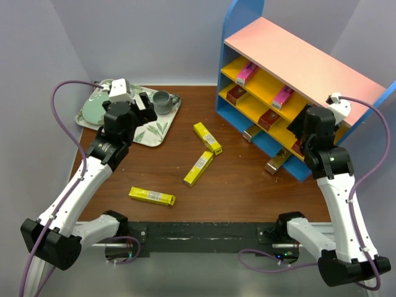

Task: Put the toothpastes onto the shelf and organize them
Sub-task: Place the toothpaste on the shelf.

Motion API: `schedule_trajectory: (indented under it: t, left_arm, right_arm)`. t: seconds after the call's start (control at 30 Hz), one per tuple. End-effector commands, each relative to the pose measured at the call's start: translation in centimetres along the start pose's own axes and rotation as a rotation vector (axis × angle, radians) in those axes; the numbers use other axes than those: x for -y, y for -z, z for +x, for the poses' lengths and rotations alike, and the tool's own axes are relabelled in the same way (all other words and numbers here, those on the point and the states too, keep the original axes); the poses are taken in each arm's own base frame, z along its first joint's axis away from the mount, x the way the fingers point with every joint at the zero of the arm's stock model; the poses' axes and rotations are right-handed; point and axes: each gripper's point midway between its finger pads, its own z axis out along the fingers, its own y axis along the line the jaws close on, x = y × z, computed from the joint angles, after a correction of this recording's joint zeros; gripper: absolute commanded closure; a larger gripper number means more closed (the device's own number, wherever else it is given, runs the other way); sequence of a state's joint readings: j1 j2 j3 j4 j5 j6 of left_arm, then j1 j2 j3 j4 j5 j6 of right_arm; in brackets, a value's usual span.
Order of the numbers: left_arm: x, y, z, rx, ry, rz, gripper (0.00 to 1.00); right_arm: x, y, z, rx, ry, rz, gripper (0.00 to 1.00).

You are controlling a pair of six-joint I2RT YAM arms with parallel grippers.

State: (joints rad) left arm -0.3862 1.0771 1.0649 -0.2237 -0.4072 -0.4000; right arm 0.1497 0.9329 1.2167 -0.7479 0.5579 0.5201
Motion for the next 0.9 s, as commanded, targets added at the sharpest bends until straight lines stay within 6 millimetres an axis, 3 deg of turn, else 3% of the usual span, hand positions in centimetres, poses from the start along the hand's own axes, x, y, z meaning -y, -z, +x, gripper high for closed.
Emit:
schedule_trajectory:
  t: [0.0, 0.27, 0.5, 0.6, 0.87]
  left_arm:
    - [0.1, -0.1, -1.1, 0.046, 0.007, 0.011, 0.00]
    - [0.0, -0.1, -1.2, 0.047, 0.009, 0.010, 0.00]
    - [0.0, -0.2, -1.1, 0.044, 0.010, 0.011, 0.00]
    - [-0.1, -0.2, -1.1, 0.043, 0.007, 0.014, 0.00]
    - [-0.1, 0.6, -0.6, 0.043, -0.010, 0.044, 0.00]
  right_arm:
    - [0.1, 1.8, -1.6, 0.044, 0.003, -0.047, 0.29]
    - [-1.1, 5.5, -3.2, 0.065, 0.063, -0.225, 0.19]
    - [-4.4, 7.7, -3.4, 0.051, 0.143, -0.453, 0.18]
    - [-6.2, 8.2, -1.9, -0.010, 0.183, -0.564, 0.18]
    - [-8.1, 8.1, 3.5, -0.154, 0.266, -0.744, 0.17]
